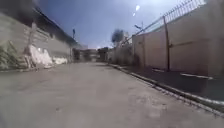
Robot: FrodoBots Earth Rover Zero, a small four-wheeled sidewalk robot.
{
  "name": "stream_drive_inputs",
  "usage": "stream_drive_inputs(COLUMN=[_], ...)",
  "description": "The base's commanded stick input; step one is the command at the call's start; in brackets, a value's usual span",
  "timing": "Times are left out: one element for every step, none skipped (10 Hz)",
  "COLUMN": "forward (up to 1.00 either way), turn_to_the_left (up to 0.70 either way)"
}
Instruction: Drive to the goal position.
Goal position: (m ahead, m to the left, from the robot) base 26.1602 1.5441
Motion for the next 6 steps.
stream_drive_inputs(forward=[1.0, 1.0, 1.0, 1.0, 1.0, 1.0], turn_to_the_left=[0.0, 0.0, 0.0, 0.0, 0.0, 0.0])
